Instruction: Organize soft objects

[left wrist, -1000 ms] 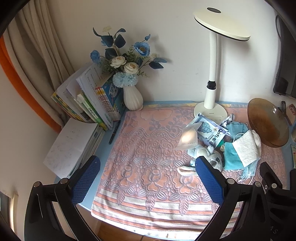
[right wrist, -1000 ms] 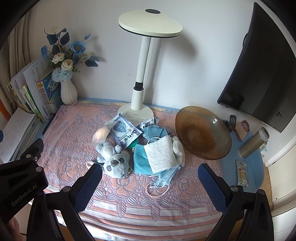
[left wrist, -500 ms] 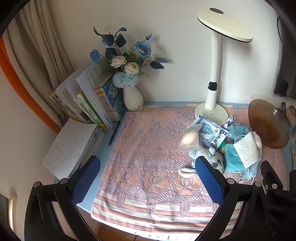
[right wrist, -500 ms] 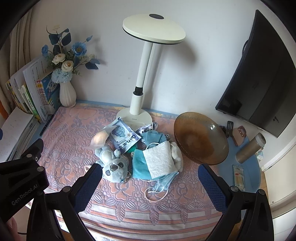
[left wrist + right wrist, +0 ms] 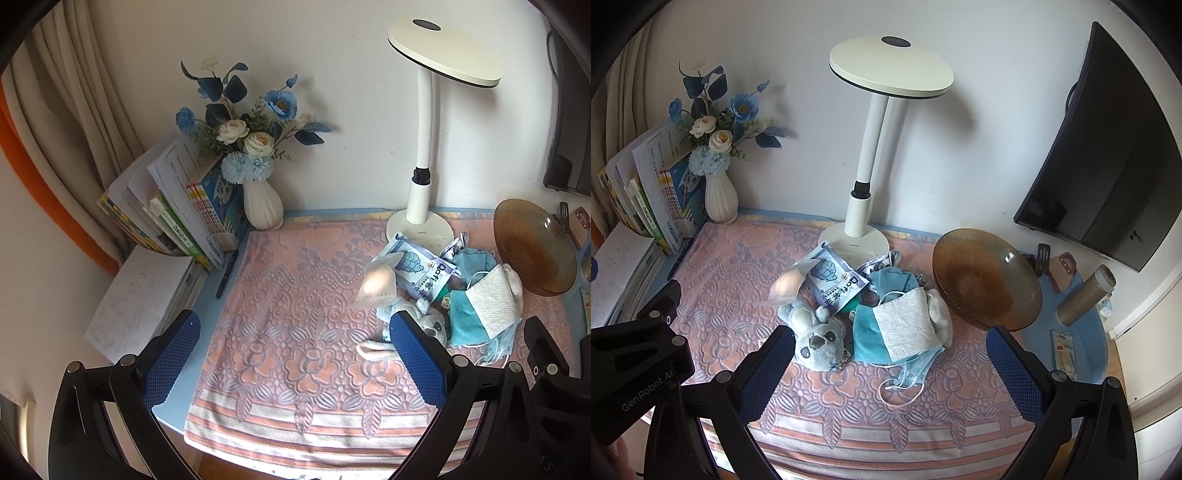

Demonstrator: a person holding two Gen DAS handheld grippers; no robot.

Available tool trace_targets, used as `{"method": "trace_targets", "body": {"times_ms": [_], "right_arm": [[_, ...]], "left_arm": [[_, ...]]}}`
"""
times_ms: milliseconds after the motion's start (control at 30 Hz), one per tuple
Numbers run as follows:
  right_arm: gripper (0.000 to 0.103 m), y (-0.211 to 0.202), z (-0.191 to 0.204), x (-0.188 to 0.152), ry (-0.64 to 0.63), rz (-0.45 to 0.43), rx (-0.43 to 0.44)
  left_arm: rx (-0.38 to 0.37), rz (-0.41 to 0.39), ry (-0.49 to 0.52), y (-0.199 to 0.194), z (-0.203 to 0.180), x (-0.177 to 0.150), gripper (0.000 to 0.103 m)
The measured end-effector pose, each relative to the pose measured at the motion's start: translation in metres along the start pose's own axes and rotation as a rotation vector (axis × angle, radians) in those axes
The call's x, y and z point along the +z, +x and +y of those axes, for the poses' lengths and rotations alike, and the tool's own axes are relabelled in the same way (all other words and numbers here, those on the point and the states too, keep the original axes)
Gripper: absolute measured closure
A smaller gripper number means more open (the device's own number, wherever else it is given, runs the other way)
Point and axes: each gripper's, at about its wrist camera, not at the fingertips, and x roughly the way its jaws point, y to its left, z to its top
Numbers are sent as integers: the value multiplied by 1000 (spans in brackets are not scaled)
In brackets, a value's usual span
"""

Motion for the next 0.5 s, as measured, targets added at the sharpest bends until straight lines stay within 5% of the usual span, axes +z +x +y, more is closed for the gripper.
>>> {"method": "trace_targets", "body": {"times_ms": [500], "right_arm": [[0, 1, 1, 3, -20, -27, -63]], "left_arm": [[-23, -5, 3, 3, 5, 1, 1]]}}
